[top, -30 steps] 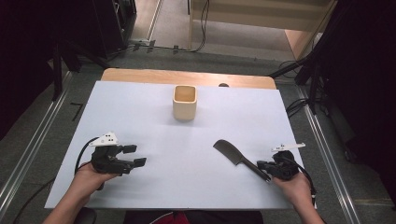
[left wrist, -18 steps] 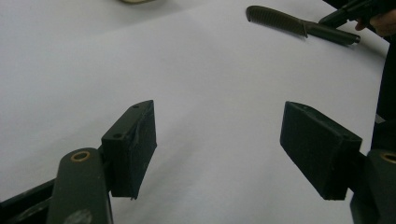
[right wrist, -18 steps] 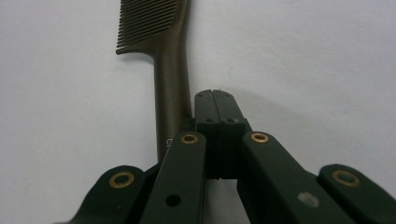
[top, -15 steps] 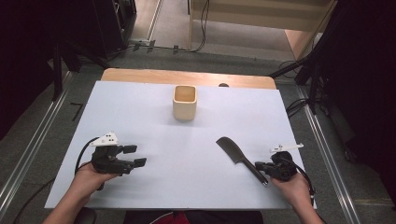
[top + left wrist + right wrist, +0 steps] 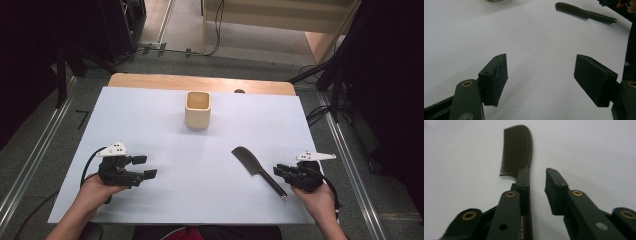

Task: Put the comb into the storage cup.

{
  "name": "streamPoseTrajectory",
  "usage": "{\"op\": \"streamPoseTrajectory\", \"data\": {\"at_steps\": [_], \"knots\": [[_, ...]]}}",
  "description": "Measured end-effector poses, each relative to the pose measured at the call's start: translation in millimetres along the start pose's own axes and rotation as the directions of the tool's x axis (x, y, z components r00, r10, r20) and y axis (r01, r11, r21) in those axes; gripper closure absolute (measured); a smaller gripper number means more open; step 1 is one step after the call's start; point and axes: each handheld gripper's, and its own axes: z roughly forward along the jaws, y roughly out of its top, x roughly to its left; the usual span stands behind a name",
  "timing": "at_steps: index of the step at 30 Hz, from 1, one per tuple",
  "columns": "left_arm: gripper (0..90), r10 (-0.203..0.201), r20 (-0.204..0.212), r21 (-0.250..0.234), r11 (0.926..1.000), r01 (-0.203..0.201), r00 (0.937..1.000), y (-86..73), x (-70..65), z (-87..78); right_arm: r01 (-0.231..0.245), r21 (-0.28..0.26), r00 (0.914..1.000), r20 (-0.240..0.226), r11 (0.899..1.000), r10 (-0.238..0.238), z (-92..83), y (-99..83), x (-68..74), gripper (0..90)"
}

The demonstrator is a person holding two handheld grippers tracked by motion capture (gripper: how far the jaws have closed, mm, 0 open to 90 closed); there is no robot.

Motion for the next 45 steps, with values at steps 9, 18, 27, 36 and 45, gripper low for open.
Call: {"op": "streamPoseTrajectory", "data": {"at_steps": [9, 18, 27, 36, 45], "knots": [[28.3, -0.002, 0.001, -0.003, 1.0000, 0.002, 1.0000, 0.2, -0.2, 0.1, 0.031, -0.176, 0.9994, -0.009, 0.984, -0.033, -15.2, 1.9, 9.9, 32.7], [28.2, 0.000, 0.001, -0.005, 1.0000, 0.000, 1.0000, 0.5, 0.3, -0.9, 0.041, -0.181, 0.9984, -0.031, 0.983, -0.048, -17.4, 0.8, 12.9, 22.2], [28.3, 0.001, 0.000, -0.018, 0.9998, -0.001, 1.0000, 2.9, 0.3, -0.2, 0.048, -0.128, 0.9967, -0.059, 0.991, -0.056, -9.4, -7.1, 10.1, 21.4], [29.1, -0.002, 0.006, -0.026, 0.9997, 0.003, 1.0000, 8.7, 1.5, 5.0, 0.043, -0.055, 0.9987, -0.025, 0.998, -0.045, -5.6, -23.4, 6.4, 23.0], [29.2, -0.001, 0.006, -0.031, 0.9995, 0.002, 1.0000, 11.4, 2.8, 7.0, 0.045, 0.004, 0.9989, -0.013, 0.999, -0.045, 1.9, -34.5, 6.6, 25.2]]}}
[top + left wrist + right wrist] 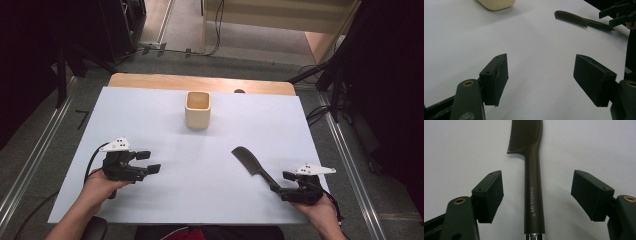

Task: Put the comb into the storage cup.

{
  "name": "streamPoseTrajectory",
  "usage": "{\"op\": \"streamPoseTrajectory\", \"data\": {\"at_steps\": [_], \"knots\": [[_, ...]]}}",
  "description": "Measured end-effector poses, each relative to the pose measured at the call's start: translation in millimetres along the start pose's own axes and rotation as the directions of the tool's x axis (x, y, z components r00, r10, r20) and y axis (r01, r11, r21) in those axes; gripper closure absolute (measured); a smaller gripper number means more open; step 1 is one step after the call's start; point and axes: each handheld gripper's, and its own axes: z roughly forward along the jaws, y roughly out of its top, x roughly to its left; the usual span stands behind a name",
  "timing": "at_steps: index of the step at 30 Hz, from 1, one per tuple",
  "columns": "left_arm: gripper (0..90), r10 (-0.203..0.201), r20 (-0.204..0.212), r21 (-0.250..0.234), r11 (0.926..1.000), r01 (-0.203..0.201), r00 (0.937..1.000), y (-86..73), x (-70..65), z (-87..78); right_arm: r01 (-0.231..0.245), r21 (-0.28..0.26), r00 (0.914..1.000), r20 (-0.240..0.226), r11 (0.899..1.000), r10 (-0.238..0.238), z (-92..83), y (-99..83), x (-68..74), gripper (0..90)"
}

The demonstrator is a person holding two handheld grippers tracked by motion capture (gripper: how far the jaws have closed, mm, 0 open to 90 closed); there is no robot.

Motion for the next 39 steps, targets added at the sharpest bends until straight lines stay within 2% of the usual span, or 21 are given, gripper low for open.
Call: {"op": "streamPoseTrajectory", "data": {"at_steps": [9, 18, 23, 29, 31, 37, 39], "knots": [[29.8, -0.001, -0.009, -0.003, 1.0000, 0.001, 1.0000, -0.8, 1.9, -3.0, 0.033, 0.031, 0.9995, -0.004, 0.999, -0.033, 4.8, -5.2, 0.6, 30.1], [29.8, -0.008, -0.011, -0.009, 0.9999, 0.007, 0.9999, -0.6, 2.1, -2.6, 0.057, 0.026, 0.9984, -0.010, 0.998, -0.056, 7.9, -9.3, -1.2, 32.2], [29.8, -0.009, -0.008, -0.010, 0.9999, 0.009, 0.9999, -0.4, 2.8, -2.8, 0.108, 0.005, 0.9938, 0.024, 0.994, -0.108, 8.5, -13.8, 0.5, 38.3], [29.8, -0.008, -0.008, -0.010, 0.9999, 0.008, 0.9999, -0.4, 2.9, -2.6, 0.115, 0.000, 0.9925, 0.042, 0.993, -0.115, 8.5, -15.0, 1.9, 43.7], [29.8, -0.008, -0.008, -0.010, 0.9999, 0.008, 0.9999, -0.4, 2.9, -2.5, 0.132, 0.002, 0.9903, 0.044, 0.991, -0.132, 8.6, -15.1, 3.1, 45.6], [29.8, -0.007, -0.009, -0.008, 0.9999, 0.007, 0.9999, -0.5, 2.8, -2.3, 0.116, 0.009, 0.9925, 0.038, 0.993, -0.117, 7.9, -14.9, 5.5, 55.0], [29.8, -0.007, -0.009, -0.008, 0.9999, 0.007, 0.9999, -0.5, 2.8, -2.4, 0.124, 0.012, 0.9910, 0.049, 0.992, -0.124, 7.9, -15.3, 7.4, 57.9]]}}
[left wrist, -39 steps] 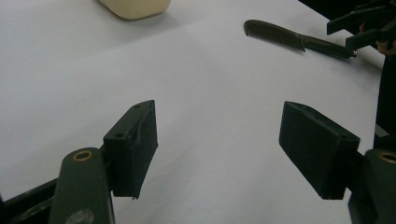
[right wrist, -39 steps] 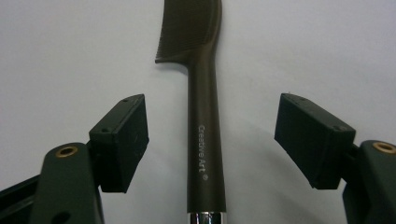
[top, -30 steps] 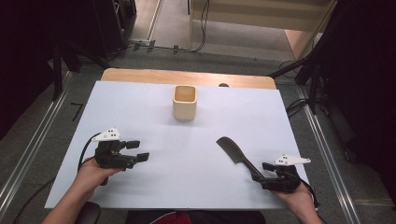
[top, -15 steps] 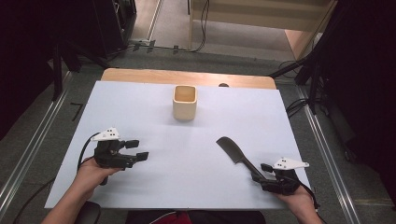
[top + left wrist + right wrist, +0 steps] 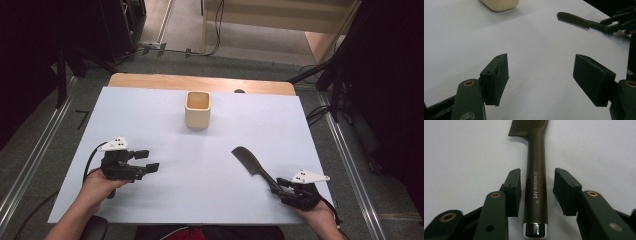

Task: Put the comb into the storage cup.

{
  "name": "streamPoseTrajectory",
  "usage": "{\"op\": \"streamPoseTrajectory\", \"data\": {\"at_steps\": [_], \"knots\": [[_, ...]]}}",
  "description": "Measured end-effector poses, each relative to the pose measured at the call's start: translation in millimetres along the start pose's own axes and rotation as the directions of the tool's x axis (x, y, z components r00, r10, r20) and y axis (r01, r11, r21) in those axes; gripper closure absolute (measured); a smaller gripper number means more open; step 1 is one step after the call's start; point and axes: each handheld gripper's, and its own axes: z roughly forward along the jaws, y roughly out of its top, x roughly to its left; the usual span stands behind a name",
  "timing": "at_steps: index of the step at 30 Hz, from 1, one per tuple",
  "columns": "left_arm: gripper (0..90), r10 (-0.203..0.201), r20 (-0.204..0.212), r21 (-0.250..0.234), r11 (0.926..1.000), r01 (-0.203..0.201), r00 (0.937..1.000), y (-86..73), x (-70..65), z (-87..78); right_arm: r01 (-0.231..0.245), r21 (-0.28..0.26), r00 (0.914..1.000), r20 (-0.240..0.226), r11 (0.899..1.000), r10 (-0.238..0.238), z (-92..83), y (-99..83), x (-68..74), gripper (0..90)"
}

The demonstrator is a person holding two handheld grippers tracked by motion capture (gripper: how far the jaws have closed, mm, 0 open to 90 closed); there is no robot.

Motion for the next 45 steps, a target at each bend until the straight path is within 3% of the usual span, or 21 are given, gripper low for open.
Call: {"op": "streamPoseTrajectory", "data": {"at_steps": [5, 14, 19, 23, 32, 39, 45], "knots": [[29.8, 0.001, 0.000, 0.003, 1.0000, -0.001, 1.0000, 0.0, 0.0, 0.7, 0.011, 0.003, 0.9995, 0.031, 1.000, -0.011, 0.4, 0.1, 2.3, 68.6], [29.8, 0.001, 0.000, 0.005, 1.0000, -0.001, 1.0000, 0.1, -0.2, 1.1, 0.036, 0.006, 0.9993, 0.007, 0.999, -0.036, 0.4, 1.5, -1.5, 70.0], [29.9, -0.001, -0.001, 0.006, 1.0000, 0.001, 1.0000, 0.1, -0.3, 1.5, -0.004, 0.004, 0.9996, -0.027, 1.000, 0.004, -0.2, 1.9, -5.7, 70.2], [29.8, -0.003, -0.002, 0.008, 1.0000, 0.003, 1.0000, 0.1, -0.2, 1.6, -0.006, -0.001, 0.9992, -0.039, 1.000, 0.006, -0.9, 3.1, -5.3, 70.2], [29.8, -0.009, 0.001, 0.006, 0.9999, 0.009, 1.0000, 0.0, 0.0, 2.9, -0.044, -0.042, 0.9987, -0.028, 0.998, 0.042, -8.5, 10.5, -5.3, 70.3], [29.8, -0.016, -0.003, 0.013, 0.9998, 0.016, 0.9999, 0.4, 0.2, 3.1, -0.032, -0.077, 0.9995, -0.004, 0.996, 0.031, -15.4, 22.0, 4.1, 70.3], [29.8, -0.026, -0.004, 0.019, 0.9995, 0.026, 0.9997, 0.6, -0.2, 3.8, -0.044, -0.115, 0.9990, -0.012, 0.992, 0.043, -17.2, 32.8, 10.3, 70.3]]}}
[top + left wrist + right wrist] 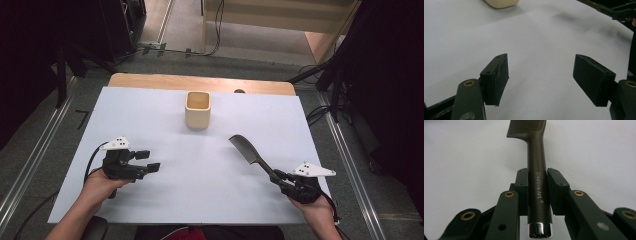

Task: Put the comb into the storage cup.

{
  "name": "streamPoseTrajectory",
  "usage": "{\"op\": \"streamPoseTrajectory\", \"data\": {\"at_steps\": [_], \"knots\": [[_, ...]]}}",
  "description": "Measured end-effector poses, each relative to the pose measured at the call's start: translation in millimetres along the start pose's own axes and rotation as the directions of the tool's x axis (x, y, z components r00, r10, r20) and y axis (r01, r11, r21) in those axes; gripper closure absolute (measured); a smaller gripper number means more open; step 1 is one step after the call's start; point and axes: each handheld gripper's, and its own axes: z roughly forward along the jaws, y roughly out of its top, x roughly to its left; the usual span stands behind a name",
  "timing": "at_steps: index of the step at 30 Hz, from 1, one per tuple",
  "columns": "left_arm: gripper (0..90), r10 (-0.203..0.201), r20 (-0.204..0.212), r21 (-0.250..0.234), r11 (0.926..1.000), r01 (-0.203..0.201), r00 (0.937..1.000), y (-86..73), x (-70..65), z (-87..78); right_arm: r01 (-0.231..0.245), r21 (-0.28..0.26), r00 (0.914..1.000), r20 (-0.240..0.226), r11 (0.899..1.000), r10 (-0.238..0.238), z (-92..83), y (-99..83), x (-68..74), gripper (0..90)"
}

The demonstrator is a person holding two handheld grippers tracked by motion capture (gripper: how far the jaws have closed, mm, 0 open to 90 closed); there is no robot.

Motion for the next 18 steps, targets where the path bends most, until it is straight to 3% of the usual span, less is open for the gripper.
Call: {"op": "streamPoseTrajectory", "data": {"at_steps": [10, 18], "knots": [[29.8, -0.014, 0.002, 0.004, 0.9999, 0.014, 0.9999, 0.3, -2.0, 0.1, 0.023, -0.021, 0.9997, -0.004, 1.000, -0.023, 7.4, 16.9, 14.5, 70.3], [29.8, -0.034, 0.011, -0.001, 0.9994, 0.034, 0.9994, -0.4, -4.3, -1.9, 0.026, -0.011, 0.9987, -0.043, 1.000, -0.027, 17.9, 29.2, 27.1, 70.3]]}}
